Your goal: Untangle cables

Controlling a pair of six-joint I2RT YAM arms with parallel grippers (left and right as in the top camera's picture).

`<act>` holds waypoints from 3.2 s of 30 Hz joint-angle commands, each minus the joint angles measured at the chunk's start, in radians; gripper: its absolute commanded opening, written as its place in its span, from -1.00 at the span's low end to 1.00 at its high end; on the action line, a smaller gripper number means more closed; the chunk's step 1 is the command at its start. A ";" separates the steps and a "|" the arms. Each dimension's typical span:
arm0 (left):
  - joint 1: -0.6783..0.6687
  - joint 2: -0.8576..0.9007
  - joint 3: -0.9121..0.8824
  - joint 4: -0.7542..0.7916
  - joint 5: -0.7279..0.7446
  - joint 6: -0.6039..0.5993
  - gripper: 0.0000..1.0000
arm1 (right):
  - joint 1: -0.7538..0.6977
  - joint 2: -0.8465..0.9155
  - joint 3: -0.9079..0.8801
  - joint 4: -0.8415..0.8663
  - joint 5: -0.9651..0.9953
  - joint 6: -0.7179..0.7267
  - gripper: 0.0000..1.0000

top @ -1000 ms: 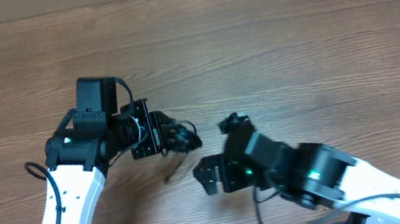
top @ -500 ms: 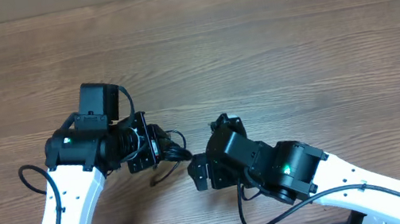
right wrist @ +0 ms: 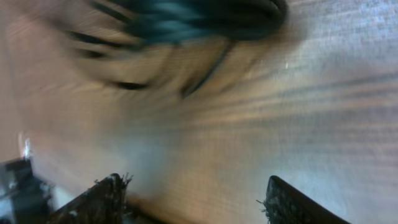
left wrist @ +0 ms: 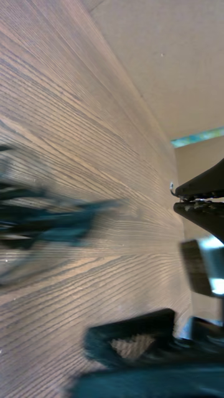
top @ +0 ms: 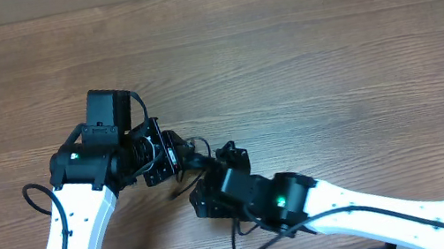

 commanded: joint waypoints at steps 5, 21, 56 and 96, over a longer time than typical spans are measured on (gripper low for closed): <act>0.005 -0.008 0.016 -0.003 0.006 -0.017 -0.92 | 0.000 0.145 -0.007 0.160 0.221 0.029 0.30; 0.005 -0.008 0.016 -0.003 -0.185 0.399 -0.70 | -0.052 0.172 -0.007 0.157 0.230 0.029 0.28; -0.017 0.128 0.015 -0.161 -0.276 1.180 0.61 | -0.246 -0.508 -0.005 -0.477 0.290 0.032 1.00; -0.182 0.093 0.140 -0.064 -0.286 1.864 0.47 | -0.246 -0.708 -0.005 -0.714 0.269 0.032 1.00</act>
